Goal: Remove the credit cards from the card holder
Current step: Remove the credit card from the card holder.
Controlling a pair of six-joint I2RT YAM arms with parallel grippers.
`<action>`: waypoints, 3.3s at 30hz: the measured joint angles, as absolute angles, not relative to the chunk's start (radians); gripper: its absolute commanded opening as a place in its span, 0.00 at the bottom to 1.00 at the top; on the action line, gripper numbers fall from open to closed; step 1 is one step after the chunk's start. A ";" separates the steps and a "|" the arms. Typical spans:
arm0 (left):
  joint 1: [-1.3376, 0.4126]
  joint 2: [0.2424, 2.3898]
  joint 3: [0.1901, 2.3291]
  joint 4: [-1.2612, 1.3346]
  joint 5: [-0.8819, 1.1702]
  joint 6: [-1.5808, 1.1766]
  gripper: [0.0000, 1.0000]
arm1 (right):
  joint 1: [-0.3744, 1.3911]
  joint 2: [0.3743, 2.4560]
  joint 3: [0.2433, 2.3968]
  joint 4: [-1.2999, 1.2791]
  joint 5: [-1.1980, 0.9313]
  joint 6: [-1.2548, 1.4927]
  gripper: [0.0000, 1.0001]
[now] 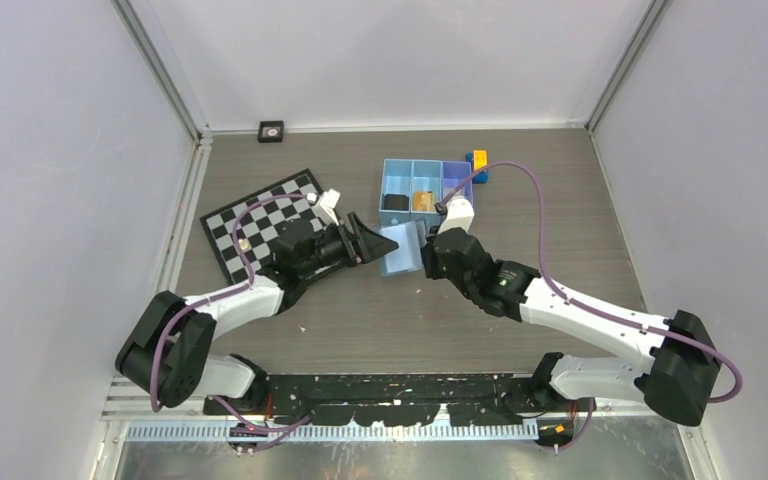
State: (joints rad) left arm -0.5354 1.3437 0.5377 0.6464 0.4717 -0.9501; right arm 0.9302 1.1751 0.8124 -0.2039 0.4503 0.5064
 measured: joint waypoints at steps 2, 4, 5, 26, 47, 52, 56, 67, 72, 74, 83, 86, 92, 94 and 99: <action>-0.532 1.343 0.533 0.672 0.481 -0.963 0.84 | 0.915 1.163 0.809 -0.195 0.434 0.507 0.01; -0.531 1.349 0.526 0.708 0.500 -0.977 0.85 | 0.914 1.166 0.809 -0.189 0.418 0.506 0.01; -0.531 1.357 0.525 0.729 0.511 -0.988 0.85 | 0.915 1.171 0.809 -0.187 0.408 0.506 0.01; -0.530 1.426 0.524 0.731 0.525 -1.012 0.45 | 0.967 1.276 0.813 -0.171 0.382 0.494 0.01; -0.527 1.351 0.524 0.662 0.487 -0.979 0.14 | 0.958 1.089 0.742 -0.127 0.421 0.500 0.00; -0.521 1.336 0.524 0.667 0.487 -0.980 0.02 | 0.938 1.075 0.739 -0.118 0.400 0.509 0.00; -0.519 1.336 0.524 0.668 0.487 -0.980 0.00 | 0.916 1.073 0.730 -0.109 0.379 0.524 0.10; -0.506 1.309 0.517 0.659 0.490 -0.979 0.00 | 0.859 1.000 0.693 -0.106 0.448 0.578 0.51; -0.501 1.295 0.517 0.603 0.463 -0.964 0.00 | 0.834 0.957 0.683 -0.123 0.495 0.597 0.52; -0.501 1.291 0.517 0.561 0.443 -0.955 0.00 | 0.834 0.934 0.674 -0.122 0.498 0.598 0.51; -0.497 1.291 0.517 0.468 0.413 -0.936 0.00 | 0.833 0.863 0.608 0.001 0.317 0.559 0.27; -0.497 1.292 0.517 0.505 0.436 -0.943 0.00 | 0.833 0.957 0.626 0.048 0.202 0.555 0.22; -0.497 1.307 0.517 0.616 0.495 -0.974 0.00 | 0.759 1.150 0.669 0.061 -0.008 0.605 0.22; -0.497 1.317 0.517 0.646 0.507 -0.988 0.00 | 0.702 1.166 0.669 0.076 -0.075 0.640 0.22; -0.495 1.338 0.517 0.690 0.537 -1.015 0.00 | 0.575 1.172 0.642 0.184 -0.225 0.740 0.22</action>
State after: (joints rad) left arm -0.4953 1.3380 0.5175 0.6895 0.5365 -1.0153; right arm 0.5755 1.1717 0.6422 0.1841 -0.2253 0.7399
